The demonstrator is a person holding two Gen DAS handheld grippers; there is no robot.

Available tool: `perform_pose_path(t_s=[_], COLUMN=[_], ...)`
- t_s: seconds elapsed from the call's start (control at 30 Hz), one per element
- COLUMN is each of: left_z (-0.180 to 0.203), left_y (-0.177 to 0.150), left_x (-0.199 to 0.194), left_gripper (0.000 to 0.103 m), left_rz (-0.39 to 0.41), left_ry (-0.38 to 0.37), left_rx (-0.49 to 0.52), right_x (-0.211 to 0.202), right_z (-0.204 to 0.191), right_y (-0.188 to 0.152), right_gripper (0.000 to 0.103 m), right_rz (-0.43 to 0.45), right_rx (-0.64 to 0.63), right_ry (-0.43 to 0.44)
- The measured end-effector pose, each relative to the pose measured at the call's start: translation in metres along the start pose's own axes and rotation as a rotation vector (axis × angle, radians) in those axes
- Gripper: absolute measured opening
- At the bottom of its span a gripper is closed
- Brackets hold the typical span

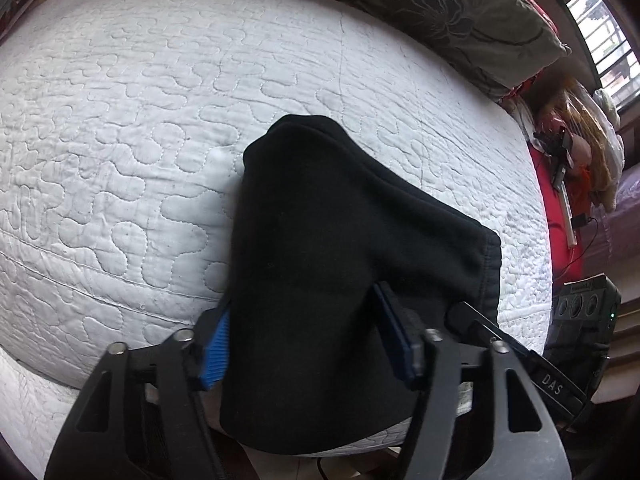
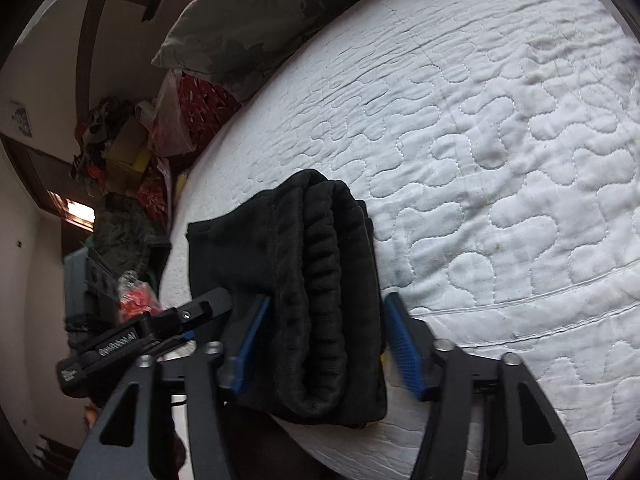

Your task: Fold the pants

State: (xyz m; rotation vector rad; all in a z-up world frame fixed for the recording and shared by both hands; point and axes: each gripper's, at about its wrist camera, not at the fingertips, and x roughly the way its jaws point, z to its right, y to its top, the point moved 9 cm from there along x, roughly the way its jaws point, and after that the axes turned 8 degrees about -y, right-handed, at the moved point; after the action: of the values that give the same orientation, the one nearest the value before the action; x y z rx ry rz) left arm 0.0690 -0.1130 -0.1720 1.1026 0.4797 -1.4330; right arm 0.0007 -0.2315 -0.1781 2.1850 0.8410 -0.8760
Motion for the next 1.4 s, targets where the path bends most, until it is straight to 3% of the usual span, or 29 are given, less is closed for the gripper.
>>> perform_pose_path(t_s=[0.1, 0.2, 0.33, 0.5, 0.67, 0.8, 0.87, 0.9, 0.93, 1.0, 1.13, 1.23, 1.3, 1.4], left_z=[0.002, 0.0, -0.001, -0.01, -0.027, -0.05, -0.07, -0.076, -0.081, -0.085, -0.09, -0.091, -0.089, -0.081], left_y=[0.001, 0.003, 0.012, 0.053, 0.114, 0.144, 0.144, 0.141, 0.139, 0.138, 0.131, 0.116, 0.104, 0.083], left_x=[-0.007, -0.014, -0.023, -0.04, -0.049, -0.031, -0.014, -0.008, -0.007, -0.012, -0.018, -0.024, -0.03, -0.04], left_gripper=[0.04, 0.033, 0.032, 0.032, 0.032, 0.036, 0.036, 0.04, 0.043, 0.058, 0.059, 0.059, 0.059, 0.059], left_rz=[0.026, 0.037, 0.049, 0.094, 0.133, 0.126, 0.079, 0.059, 0.065, 0.091, 0.105, 0.103, 0.118, 0.138], left_ry=[0.001, -0.021, -0.053, -0.067, -0.016, 0.072, 0.134, 0.129, 0.107, 0.103, 0.097, 0.099, 0.124, 0.16], left_rx=[0.005, -0.015, -0.039, -0.062, -0.074, -0.09, -0.116, -0.13, -0.146, -0.149, -0.181, -0.209, -0.212, -0.22], right_x=[-0.002, -0.005, -0.011, -0.005, 0.016, 0.047, 0.071, 0.082, 0.086, 0.084, 0.069, 0.045, 0.029, 0.008], right_z=[-0.004, -0.01, -0.021, -0.047, -0.085, -0.104, -0.1, -0.093, -0.089, -0.083, -0.067, -0.061, -0.067, -0.081], right_y=[0.0, 0.002, 0.007, 0.032, 0.084, 0.113, 0.117, 0.117, 0.117, 0.117, 0.122, 0.129, 0.127, 0.11], right_gripper=[0.036, 0.032, 0.03, 0.03, 0.03, 0.032, 0.035, 0.038, 0.041, 0.045, 0.049, 0.049, 0.051, 0.06], right_rz=[0.002, 0.015, 0.02, 0.015, 0.03, 0.034, 0.011, -0.002, -0.004, -0.003, 0.002, 0.062, 0.085, 0.118], right_rx=[0.01, 0.0, 0.017, 0.013, 0.017, 0.007, 0.009, 0.013, 0.027, 0.067, 0.121, 0.159, 0.123, -0.036], right_ry=[0.002, -0.003, 0.011, 0.039, 0.081, 0.067, 0.012, -0.028, -0.019, 0.029, 0.056, 0.048, 0.034, -0.088])
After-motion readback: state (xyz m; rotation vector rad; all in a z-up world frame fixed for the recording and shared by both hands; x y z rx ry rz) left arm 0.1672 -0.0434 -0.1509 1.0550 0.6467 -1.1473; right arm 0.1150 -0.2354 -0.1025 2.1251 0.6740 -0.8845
